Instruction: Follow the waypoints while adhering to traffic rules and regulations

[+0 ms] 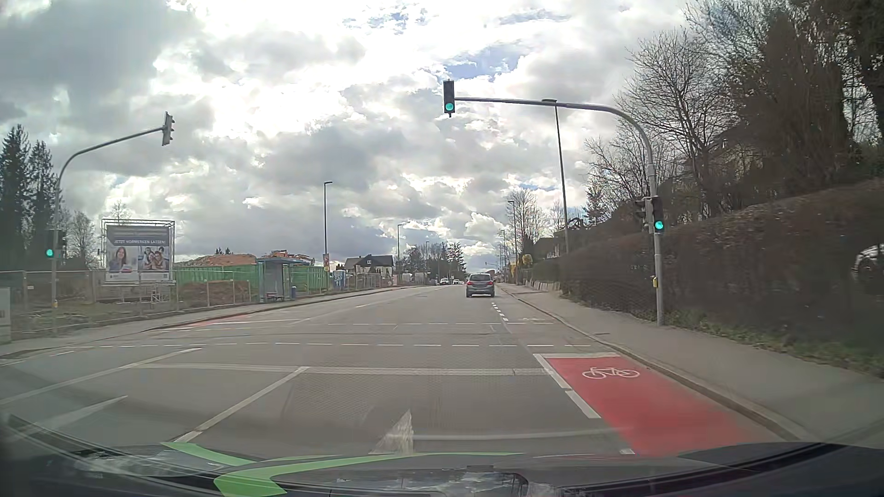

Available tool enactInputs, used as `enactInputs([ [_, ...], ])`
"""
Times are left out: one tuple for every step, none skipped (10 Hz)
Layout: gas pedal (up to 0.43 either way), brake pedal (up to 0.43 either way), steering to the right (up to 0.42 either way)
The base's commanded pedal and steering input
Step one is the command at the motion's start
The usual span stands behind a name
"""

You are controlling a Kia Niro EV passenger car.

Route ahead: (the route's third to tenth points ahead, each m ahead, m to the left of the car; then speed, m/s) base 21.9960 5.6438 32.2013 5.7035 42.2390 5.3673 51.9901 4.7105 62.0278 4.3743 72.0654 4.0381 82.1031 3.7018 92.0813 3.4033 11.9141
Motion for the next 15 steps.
enactInputs([
  [0.087,0.000,0.003],
  [0.087,0.000,0.003],
  [0.087,0.000,0.005],
  [0.087,0.000,0.004],
  [0.087,0.000,0.005],
  [0.087,0.000,0.008],
  [0.087,0.000,0.008],
  [0.098,0.000,0.009],
  [0.110,0.000,0.014],
  [0.110,0.000,0.017],
  [0.110,0.000,0.019],
  [0.110,0.000,0.020],
  [0.110,0.000,0.020],
  [0.110,0.000,0.020],
  [0.110,0.000,0.020],
])
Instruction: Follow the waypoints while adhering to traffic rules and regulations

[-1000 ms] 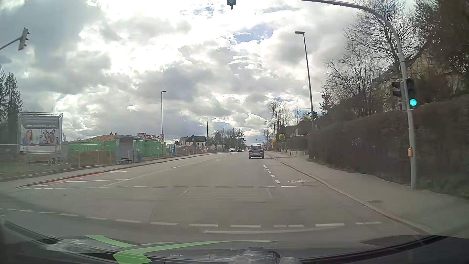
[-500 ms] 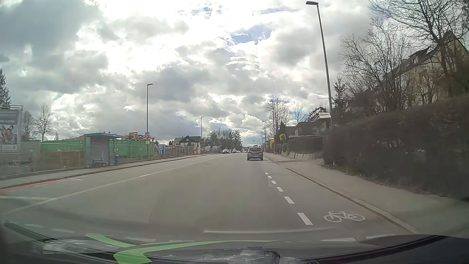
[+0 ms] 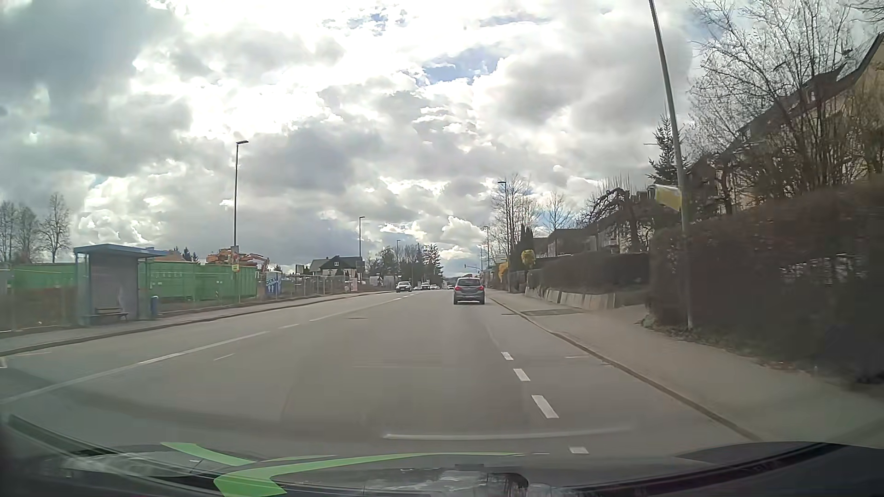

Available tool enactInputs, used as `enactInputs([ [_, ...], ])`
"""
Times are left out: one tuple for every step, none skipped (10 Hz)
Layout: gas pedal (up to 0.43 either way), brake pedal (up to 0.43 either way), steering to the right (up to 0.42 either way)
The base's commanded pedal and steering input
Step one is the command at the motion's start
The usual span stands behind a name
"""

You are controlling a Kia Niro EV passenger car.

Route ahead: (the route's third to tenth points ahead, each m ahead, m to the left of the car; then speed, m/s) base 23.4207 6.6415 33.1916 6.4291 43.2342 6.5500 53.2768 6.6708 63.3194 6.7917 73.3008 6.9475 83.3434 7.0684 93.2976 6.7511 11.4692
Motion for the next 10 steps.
enactInputs([
  [0.110,0.000,0.020],
  [0.110,0.000,0.019],
  [0.110,0.000,0.019],
  [0.110,0.000,0.017],
  [0.110,0.000,0.014],
  [0.110,0.000,0.010],
  [0.110,0.000,0.005],
  [0.110,0.000,0.001],
  [0.110,0.000,-0.001],
  [0.110,0.000,-0.005],
])
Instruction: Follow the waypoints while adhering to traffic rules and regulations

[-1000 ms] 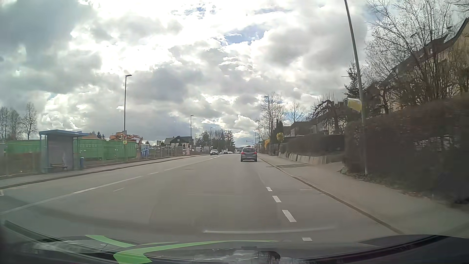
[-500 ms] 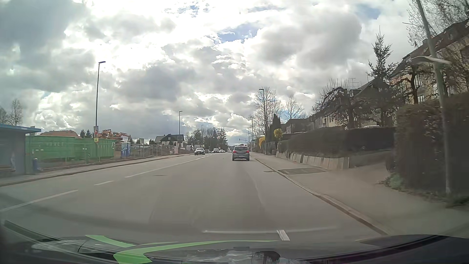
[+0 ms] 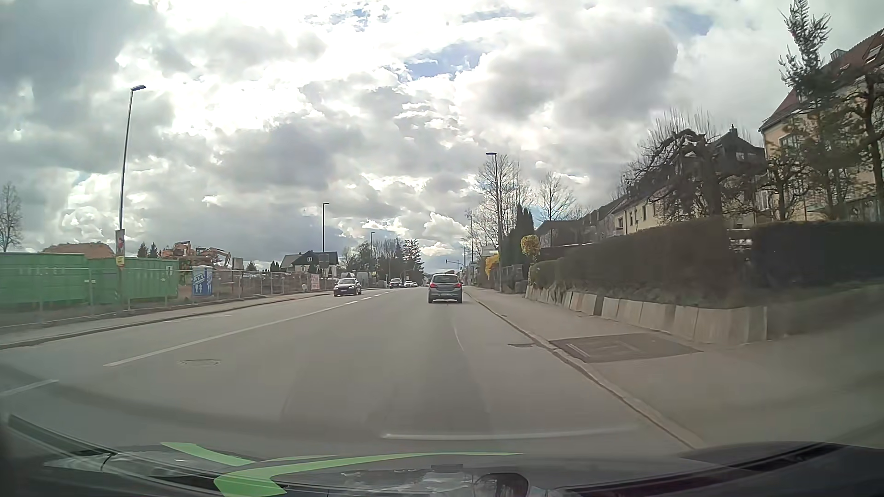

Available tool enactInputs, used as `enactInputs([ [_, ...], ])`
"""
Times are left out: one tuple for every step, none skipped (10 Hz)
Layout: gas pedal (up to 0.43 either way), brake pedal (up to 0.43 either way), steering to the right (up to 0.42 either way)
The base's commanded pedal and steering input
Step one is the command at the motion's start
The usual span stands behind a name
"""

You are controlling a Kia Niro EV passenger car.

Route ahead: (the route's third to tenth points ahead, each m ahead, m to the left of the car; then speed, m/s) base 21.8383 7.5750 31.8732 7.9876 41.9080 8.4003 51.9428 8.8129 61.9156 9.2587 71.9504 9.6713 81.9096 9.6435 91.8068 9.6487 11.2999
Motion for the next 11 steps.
enactInputs([
  [0.098,0.000,-0.007],
  [0.087,0.000,-0.008],
  [0.067,0.000,-0.009],
  [0.067,0.000,-0.009],
  [0.067,0.000,-0.009],
  [0.039,0.000,-0.009],
  [0.008,0.000,-0.009],
  [0.000,0.000,-0.008],
  [0.000,0.000,-0.008],
  [0.000,0.000,-0.008],
  [0.000,0.000,-0.005],
])
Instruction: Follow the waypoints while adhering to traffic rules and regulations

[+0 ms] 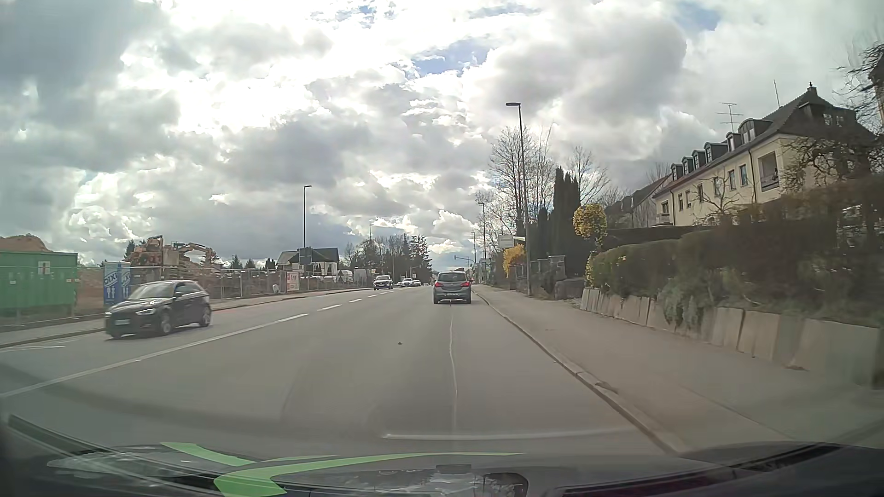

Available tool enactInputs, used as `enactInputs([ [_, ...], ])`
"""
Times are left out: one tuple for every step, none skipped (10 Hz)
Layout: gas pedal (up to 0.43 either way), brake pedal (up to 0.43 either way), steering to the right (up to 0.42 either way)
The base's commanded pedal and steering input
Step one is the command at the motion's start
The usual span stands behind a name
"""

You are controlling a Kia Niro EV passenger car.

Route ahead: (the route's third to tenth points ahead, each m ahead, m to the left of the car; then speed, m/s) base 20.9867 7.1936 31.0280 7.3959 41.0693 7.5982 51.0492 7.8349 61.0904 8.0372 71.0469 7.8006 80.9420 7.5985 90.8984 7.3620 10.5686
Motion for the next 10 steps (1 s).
enactInputs([
  [0.000,0.000,-0.005],
  [0.000,0.000,-0.005],
  [0.000,0.000,-0.005],
  [0.000,0.000,-0.005],
  [0.000,0.000,-0.005],
  [0.000,0.000,-0.005],
  [0.020,0.000,-0.005],
  [0.028,0.000,-0.005],
  [0.039,0.000,-0.005],
  [0.039,0.000,-0.004],
])
